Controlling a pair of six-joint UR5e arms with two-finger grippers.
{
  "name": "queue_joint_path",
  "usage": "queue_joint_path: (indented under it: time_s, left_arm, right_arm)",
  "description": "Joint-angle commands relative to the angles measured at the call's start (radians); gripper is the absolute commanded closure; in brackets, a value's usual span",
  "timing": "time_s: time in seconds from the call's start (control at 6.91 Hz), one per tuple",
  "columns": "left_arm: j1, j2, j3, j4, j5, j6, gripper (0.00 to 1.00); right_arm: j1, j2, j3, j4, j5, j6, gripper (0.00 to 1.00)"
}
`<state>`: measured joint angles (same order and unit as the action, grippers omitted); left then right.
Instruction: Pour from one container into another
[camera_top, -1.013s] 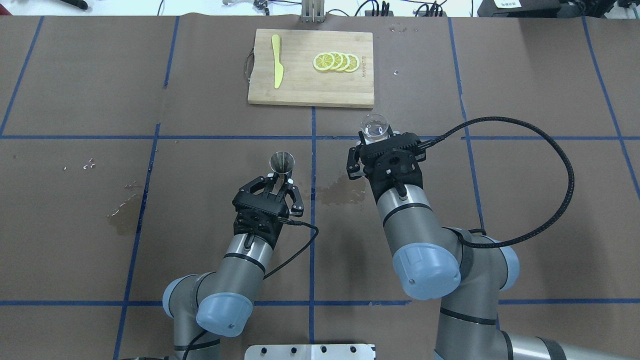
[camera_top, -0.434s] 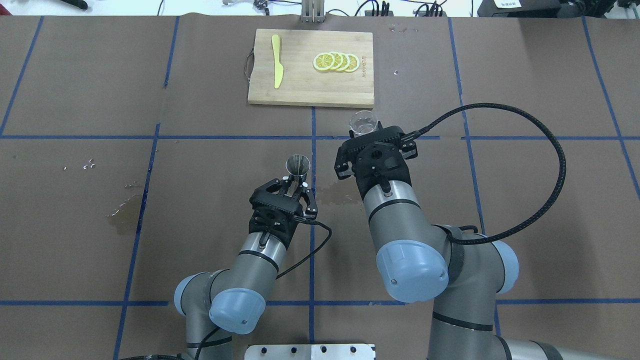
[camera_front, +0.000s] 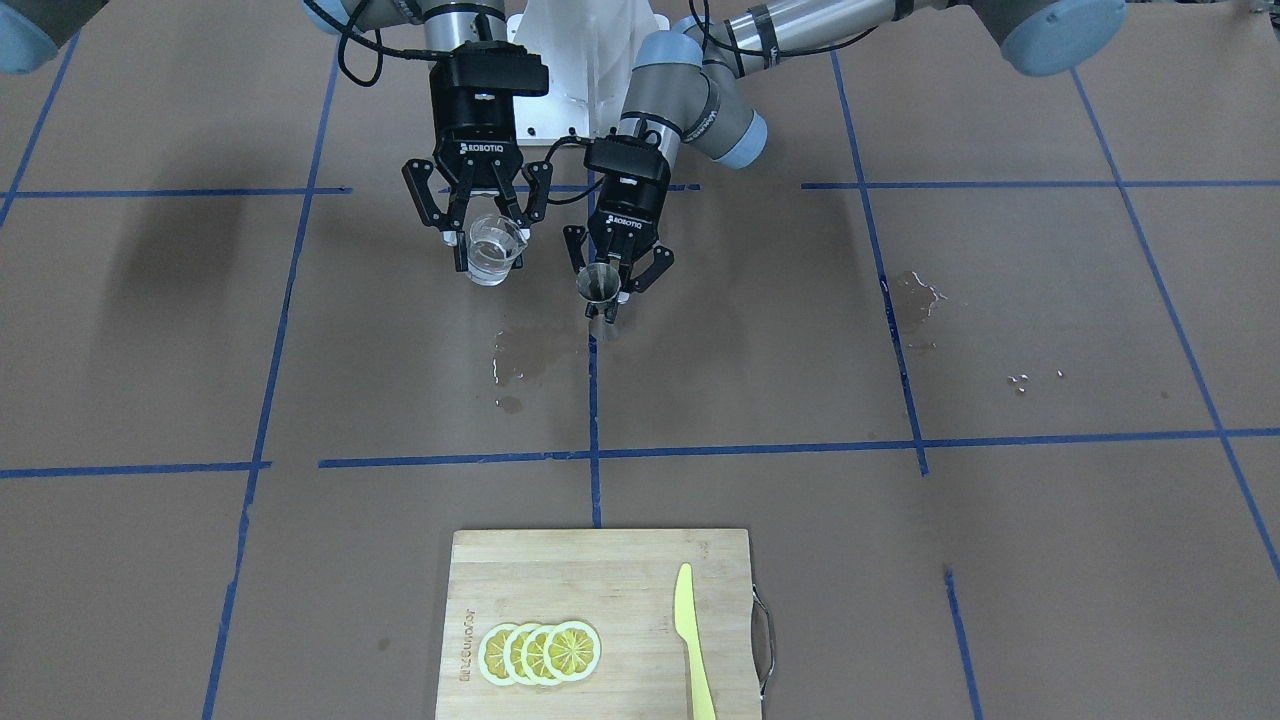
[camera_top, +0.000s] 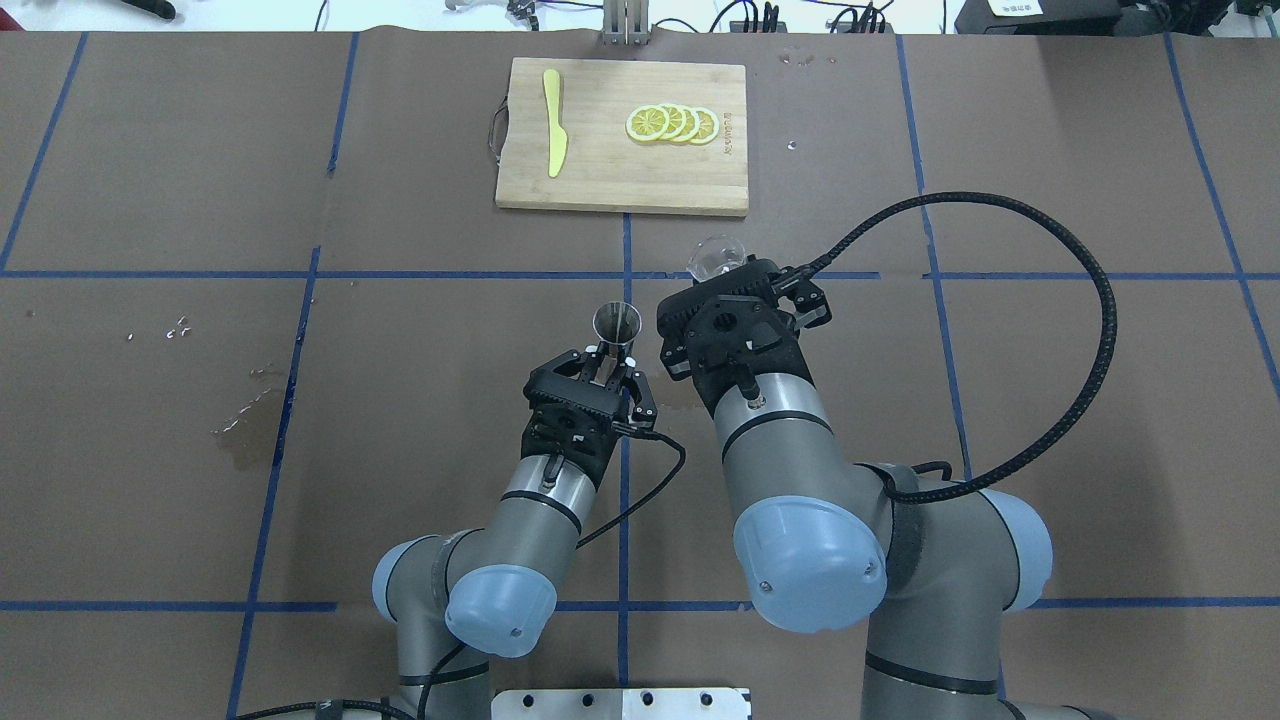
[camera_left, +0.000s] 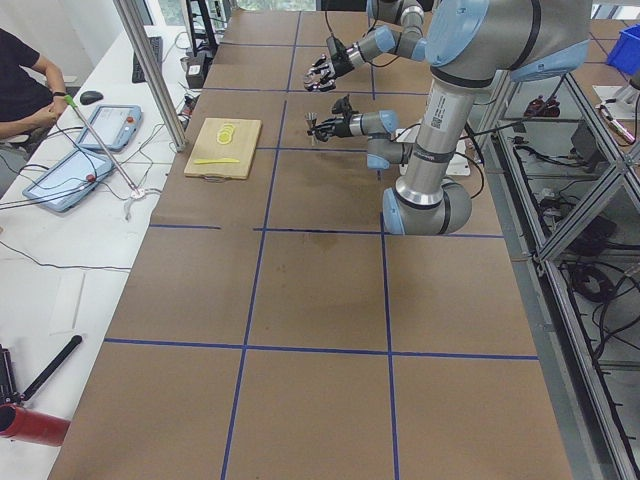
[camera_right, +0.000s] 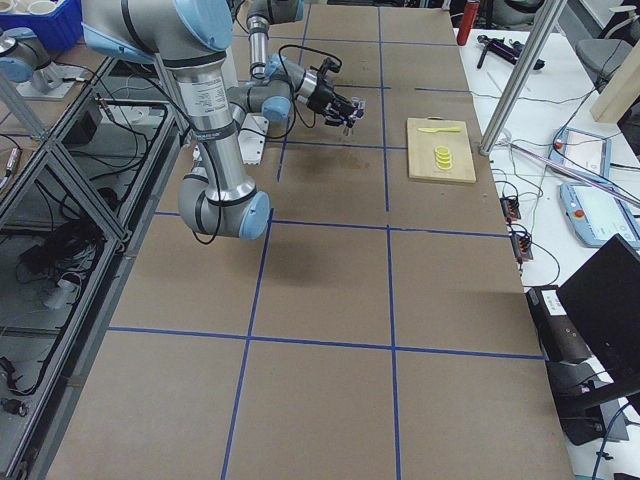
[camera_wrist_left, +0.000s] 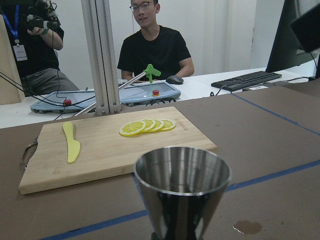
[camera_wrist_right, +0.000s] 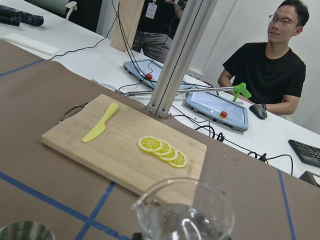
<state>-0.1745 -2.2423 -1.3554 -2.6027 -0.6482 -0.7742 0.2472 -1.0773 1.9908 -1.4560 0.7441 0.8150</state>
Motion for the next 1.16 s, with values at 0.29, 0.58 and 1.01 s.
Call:
queue_joint_path:
  time_s: [0.29,0.58,1.01]
  left_arm:
    - [-0.005,-0.066,0.07,0.001,0.001,-0.002,1.0]
    - [-0.005,-0.076,0.079,0.001,0.001,-0.004,1.0]
    - [-0.003,-0.088,0.087,0.001,0.002,-0.023,1.0]
  right_arm:
    - [-0.008,0.077,0.008,-0.177,0.001,-0.079,1.0]
    - [-0.009,0.103,0.006,-0.231,0.001,-0.114,1.0]
    - [-0.008,0.132,0.006,-0.303,0.001,-0.198,1.0]
